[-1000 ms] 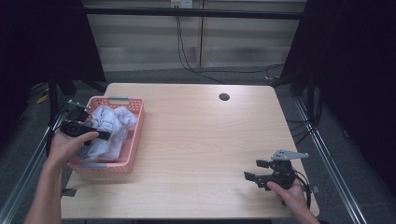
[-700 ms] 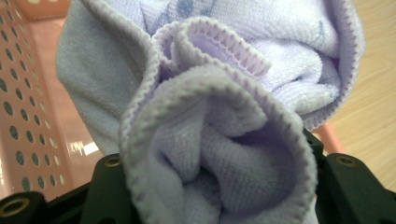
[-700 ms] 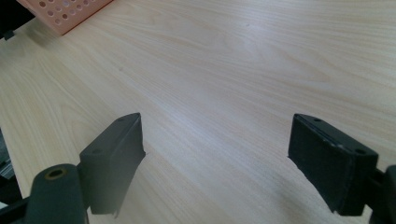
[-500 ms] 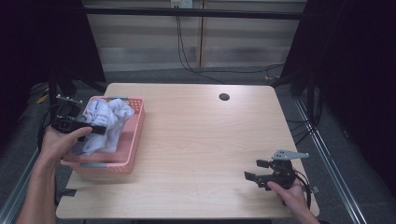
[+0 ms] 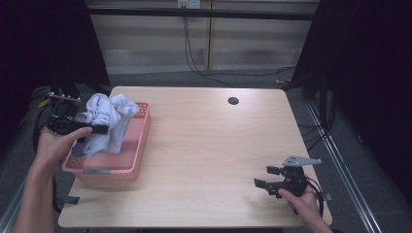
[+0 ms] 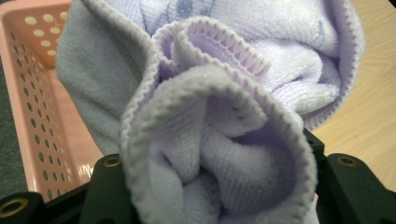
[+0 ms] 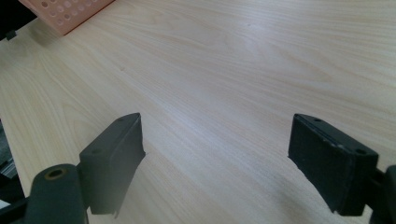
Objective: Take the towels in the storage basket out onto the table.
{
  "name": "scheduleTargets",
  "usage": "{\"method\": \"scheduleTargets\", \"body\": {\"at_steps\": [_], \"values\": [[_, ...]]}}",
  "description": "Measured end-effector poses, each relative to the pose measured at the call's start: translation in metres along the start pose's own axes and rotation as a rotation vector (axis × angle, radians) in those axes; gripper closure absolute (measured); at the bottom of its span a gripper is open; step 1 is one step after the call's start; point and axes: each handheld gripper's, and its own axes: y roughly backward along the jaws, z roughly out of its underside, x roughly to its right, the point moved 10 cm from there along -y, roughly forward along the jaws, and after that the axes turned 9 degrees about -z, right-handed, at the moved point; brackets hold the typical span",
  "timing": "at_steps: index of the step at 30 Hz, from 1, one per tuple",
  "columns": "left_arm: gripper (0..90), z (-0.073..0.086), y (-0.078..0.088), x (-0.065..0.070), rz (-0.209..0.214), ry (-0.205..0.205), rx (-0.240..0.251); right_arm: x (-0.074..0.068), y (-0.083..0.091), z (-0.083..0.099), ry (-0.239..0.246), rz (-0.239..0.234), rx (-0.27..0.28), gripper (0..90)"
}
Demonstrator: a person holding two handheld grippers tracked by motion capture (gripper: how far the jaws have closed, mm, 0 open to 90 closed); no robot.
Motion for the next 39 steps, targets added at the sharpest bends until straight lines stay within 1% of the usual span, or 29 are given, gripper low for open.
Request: {"method": "scheduleTargets", "body": {"at_steps": [1, 4, 5, 6, 7, 8, 9, 10, 11, 12, 15, 17, 18, 21, 23, 24, 25, 27, 28, 29, 30, 31, 32, 33, 35, 36, 38, 39], "values": [[43.1, -0.001, 0.002, 0.001, 0.001, -0.012, 0.0, 0.0, 0.0, 0.0, 0.0, 0.0, 0.0, 17.8], [42.9, -0.006, 0.009, 0.005, 0.022, -0.005, 0.022, 0.0, 0.0, 0.0, -0.002, -0.002, 0.001, 17.8], [42.9, -0.008, 0.01, 0.007, 0.022, 0.0, 0.034, 0.0, 0.0, 0.0, -0.001, -0.001, 0.001, 17.8], [42.9, -0.009, 0.012, 0.007, 0.021, -0.01, 0.039, 0.0, 0.0, 0.0, -0.002, -0.002, 0.0, 17.8], [42.9, -0.01, 0.013, 0.01, 0.027, -0.001, 0.046, 0.0, 0.0, 0.0, -0.002, -0.003, 0.0, 17.8], [42.8, -0.012, 0.014, 0.012, 0.027, -0.006, 0.052, 0.0, 0.0, 0.0, 0.0, -0.001, 0.0, 17.7], [42.8, -0.013, 0.015, 0.013, 0.035, -0.019, 0.055, 0.0, 0.0, 0.0, -0.001, -0.001, 0.0, 17.8], [42.8, -0.014, 0.015, 0.015, 0.036, -0.011, 0.063, 0.0, 0.0, 0.0, -0.002, -0.001, -0.001, 17.7], [42.8, -0.016, 0.016, 0.017, 0.034, -0.014, 0.069, 0.0, 0.0, 0.0, -0.003, -0.003, 0.0, 17.8], [42.8, -0.018, 0.017, 0.02, 0.041, -0.012, 0.078, 0.0, 0.0, 0.0, -0.003, -0.002, -0.001, 17.8], [42.8, -0.021, 0.018, 0.028, 0.047, -0.032, 0.086, 0.0, 0.0, 0.0, -0.001, -0.002, -0.001, 17.8], [42.8, -0.025, 0.02, 0.034, 0.054, -0.036, 0.091, 0.0, 0.0, 0.0, -0.002, -0.004, -0.002, 17.8], [42.7, -0.026, 0.021, 0.036, 0.056, -0.047, 0.092, 0.0, 0.0, 0.0, -0.001, -0.004, -0.001, 17.8], [42.6, -0.032, 0.023, 0.046, 0.071, -0.057, 0.111, 0.0, 0.0, 0.0, -0.002, -0.005, -0.001, 17.7], [42.5, -0.037, 0.024, 0.054, 0.086, -0.077, 0.136, 0.0, 0.0, 0.0, 0.001, -0.005, 0.001, 17.7], [42.5, -0.039, 0.024, 0.057, 0.09, -0.078, 0.147, 0.0, 0.0, 0.0, 0.001, -0.005, 0.001, 17.7], [42.5, -0.041, 0.023, 0.061, 0.098, -0.069, 0.156, 0.0, 0.0, 0.0, 0.0, -0.006, 0.0, 17.7], [42.5, -0.044, 0.017, 0.071, 0.111, -0.085, 0.151, 0.0, 0.0, 0.0, -0.003, -0.006, -0.002, 17.7], [42.6, -0.045, 0.013, 0.076, 0.108, -0.086, 0.144, -0.001, 0.0, 0.0, -0.002, -0.006, -0.002, 17.7], [42.6, -0.046, 0.01, 0.081, 0.11, -0.098, 0.14, -0.001, 0.0, 0.0, 0.0, -0.006, -0.002, 17.8], [42.6, -0.046, 0.008, 0.086, 0.124, -0.113, 0.137, 0.0, 0.001, 0.0, 0.004, -0.006, -0.002, 17.7], [42.6, -0.048, 0.006, 0.091, 0.13, -0.125, 0.142, 0.0, 0.001, 0.0, 0.005, -0.006, 0.0, 17.7], [42.6, -0.05, 0.005, 0.097, 0.129, -0.125, 0.151, 0.0, 0.002, 0.0, -0.003, -0.006, 0.0, 17.7], [42.6, -0.051, 0.004, 0.102, 0.138, -0.128, 0.156, 0.0, 0.002, 0.0, -0.004, -0.006, 0.001, 17.6], [42.6, -0.054, 0.003, 0.111, 0.137, -0.146, 0.169, 0.0, 0.002, 0.0, -0.007, -0.005, 0.003, 17.6], [42.7, -0.055, 0.002, 0.117, 0.139, -0.162, 0.169, 0.0, 0.002, 0.0, -0.007, -0.006, 0.001, 17.6], [42.7, -0.057, -0.001, 0.126, 0.147, -0.167, 0.163, 0.0, 0.002, 0.0, -0.002, -0.002, -0.003, 18.4], [42.8, -0.057, -0.003, 0.13, 0.14, -0.182, 0.16, -0.001, 0.002, 0.001, -0.003, -0.001, -0.007, 18.6]]}}
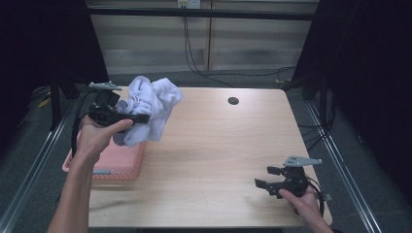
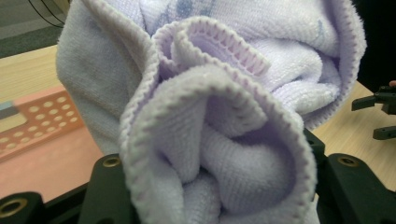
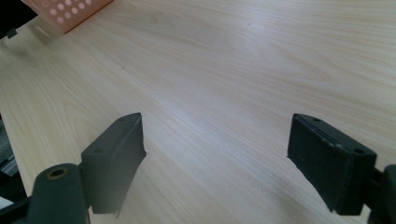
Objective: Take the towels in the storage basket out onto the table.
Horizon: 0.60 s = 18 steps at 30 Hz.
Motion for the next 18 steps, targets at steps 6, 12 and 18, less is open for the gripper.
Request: {"method": "scheduleTargets", "body": {"at_steps": [6, 12, 18], "values": [[42.8, -0.001, -0.021, 0.034, 0.081, -0.023, -0.006, -0.001, 0.0, 0.0, -0.004, -0.007, 0.003, 18.5], [42.6, 0.005, -0.043, 0.062, 0.113, -0.062, -0.038, 0.0, 0.0, 0.0, -0.005, -0.004, 0.003, 18.4], [42.3, 0.022, -0.067, 0.086, 0.138, -0.091, -0.084, 0.001, 0.001, -0.001, -0.005, -0.008, 0.01, 18.6]]}}
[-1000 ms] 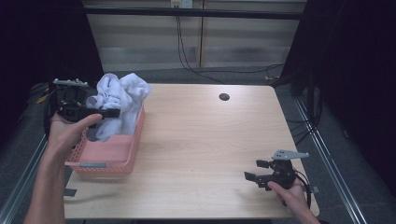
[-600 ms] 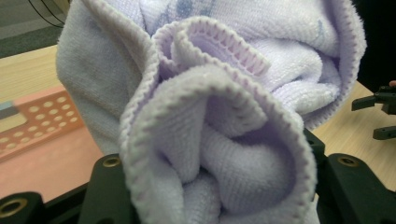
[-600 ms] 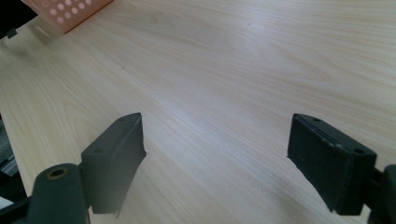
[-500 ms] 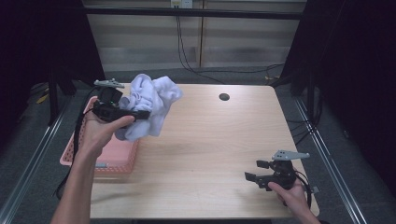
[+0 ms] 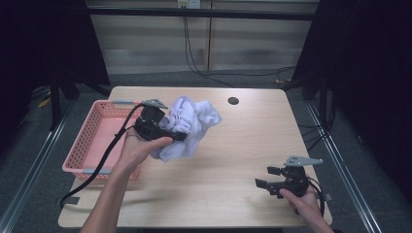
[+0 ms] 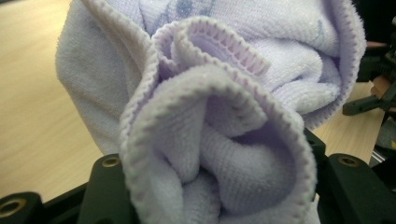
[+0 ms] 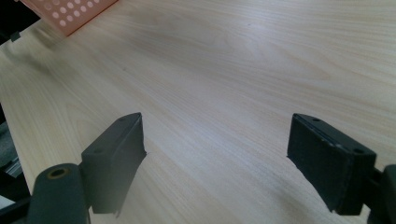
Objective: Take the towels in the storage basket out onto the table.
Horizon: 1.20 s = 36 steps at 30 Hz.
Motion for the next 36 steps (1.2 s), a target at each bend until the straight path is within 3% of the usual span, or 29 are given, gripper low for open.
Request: {"method": "scheduleTargets", "body": {"at_steps": [8, 13, 18, 19, 20, 27, 30, 33, 35, 36], "values": [[41.4, 0.03, -0.043, 0.035, 0.049, -0.058, -0.069, -0.001, 0.0, 0.0, -0.008, -0.013, 0.0, 19.9], [40.1, 0.053, -0.068, 0.056, 0.111, -0.09, -0.126, -0.001, 0.001, 0.0, -0.009, -0.011, -0.003, 19.5], [39.3, 0.075, -0.087, 0.059, 0.094, -0.136, -0.203, -0.002, 0.001, 0.0, -0.009, -0.011, -0.002, 19.0], [39.0, 0.076, -0.09, 0.062, 0.094, -0.114, -0.19, -0.002, 0.001, 0.0, -0.009, -0.011, -0.002, 18.9], [38.5, 0.078, -0.09, 0.062, 0.099, -0.139, -0.198, -0.002, 0.002, 0.0, -0.011, -0.009, -0.004, 18.9], [24.0, 0.083, -0.103, 0.071, 0.097, -0.13, -0.14, -0.002, 0.001, 0.001, -0.007, -0.008, -0.006, 18.8], [15.3, 0.082, -0.102, 0.07, 0.107, -0.126, -0.125, -0.003, 0.001, 0.0, -0.003, -0.003, -0.006, 18.8], [15.0, 0.081, -0.097, 0.068, 0.1, -0.137, -0.107, -0.003, 0.001, 0.0, 0.0, -0.002, -0.004, 18.9], [15.0, 0.079, -0.092, 0.066, 0.129, -0.101, -0.08, -0.002, 0.001, -0.001, 0.003, 0.012, -0.012, 18.0], [15.0, 0.079, -0.089, 0.063, 0.119, -0.079, -0.079, -0.003, 0.001, -0.003, 0.015, 0.012, -0.011, 17.3]]}}
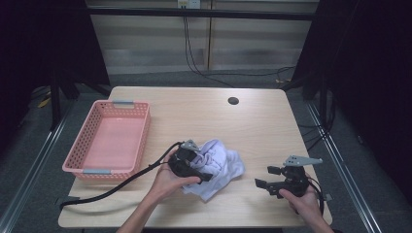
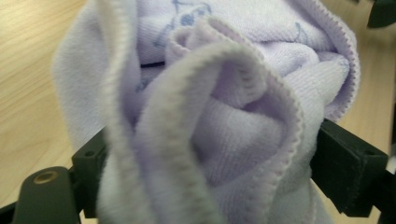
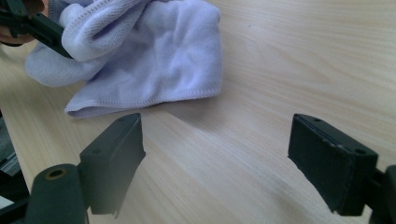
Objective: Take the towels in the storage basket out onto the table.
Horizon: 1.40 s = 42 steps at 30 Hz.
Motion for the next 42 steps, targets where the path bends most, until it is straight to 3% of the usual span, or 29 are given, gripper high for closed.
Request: {"method": "scheduleTargets", "body": {"at_steps": [6, 10, 13, 17, 19, 22, 23, 24, 26, 27, 29, 30, 31, 32, 34, 35, 38, 39, 42], "values": [[15.2, 0.001, 0.022, -0.007, -0.028, 0.018, 0.027, -0.011, 0.002, -0.022, 0.052, -0.013, 0.023, 13.6], [15.2, 0.008, 0.035, -0.011, -0.042, 0.017, 0.03, -0.02, -0.009, -0.04, 0.078, -0.04, 0.026, 14.4], [15.3, 0.01, 0.044, -0.011, -0.057, 0.02, 0.034, -0.029, -0.025, -0.058, 0.106, -0.063, 0.022, 15.8], [15.5, 0.012, 0.052, -0.009, -0.023, 0.022, 0.07, -0.041, -0.053, -0.083, 0.127, -0.113, 0.025, 21.8], [17.5, 0.013, 0.055, -0.01, -0.065, 0.022, 0.1, -0.047, -0.071, -0.092, 0.131, -0.136, 0.012, 22.5], [19.4, 0.017, 0.061, -0.008, -0.054, 0.025, 0.109, -0.049, -0.099, -0.095, 0.164, -0.122, -0.035, 24.7], [24.0, 0.018, 0.063, -0.009, -0.069, 0.027, 0.123, -0.049, -0.107, -0.093, 0.164, -0.126, -0.05, 28.5], [28.2, 0.02, 0.067, -0.01, -0.068, 0.024, 0.128, -0.049, -0.112, -0.092, 0.165, -0.13, -0.06, 39.1], [33.3, 0.024, 0.075, -0.01, -0.08, 0.024, 0.141, -0.047, -0.12, -0.088, 0.158, -0.138, -0.072, 40.8], [35.0, 0.025, 0.079, -0.01, -0.081, 0.027, 0.153, -0.045, -0.123, -0.086, 0.151, -0.134, -0.079, 47.9], [41.6, 0.029, 0.085, -0.009, -0.077, 0.036, 0.169, -0.043, -0.126, -0.082, 0.145, -0.138, -0.092, 63.5], [42.1, 0.032, 0.086, -0.008, -0.075, 0.04, 0.17, -0.044, -0.126, -0.08, 0.145, -0.143, -0.093, 75.8], [45.8, 0.035, 0.088, -0.006, -0.084, 0.036, 0.177, -0.044, -0.124, -0.08, 0.152, -0.143, -0.086, 80.7], [52.8, 0.037, 0.089, -0.004, -0.087, 0.031, 0.196, -0.044, -0.122, -0.082, 0.147, -0.145, -0.077, 82.8], [63.3, 0.038, 0.09, 0.006, -0.046, 0.023, 0.211, -0.042, -0.114, -0.084, 0.146, -0.135, -0.062, 84.2], [68.0, 0.037, 0.09, 0.01, -0.045, 0.012, 0.216, -0.04, -0.11, -0.086, 0.141, -0.134, -0.051, 84.4], [68.0, 0.024, 0.087, 0.022, -0.035, -0.019, 0.237, -0.038, -0.1, -0.088, 0.135, -0.134, -0.037, 84.4], [64.8, 0.016, 0.087, 0.025, -0.055, -0.028, 0.264, -0.038, -0.099, -0.087, 0.138, -0.131, -0.042, 84.3], [59.2, -0.002, 0.084, 0.032, -0.041, -0.06, 0.289, -0.039, -0.096, -0.084, 0.134, -0.138, -0.037, 84.2]]}}
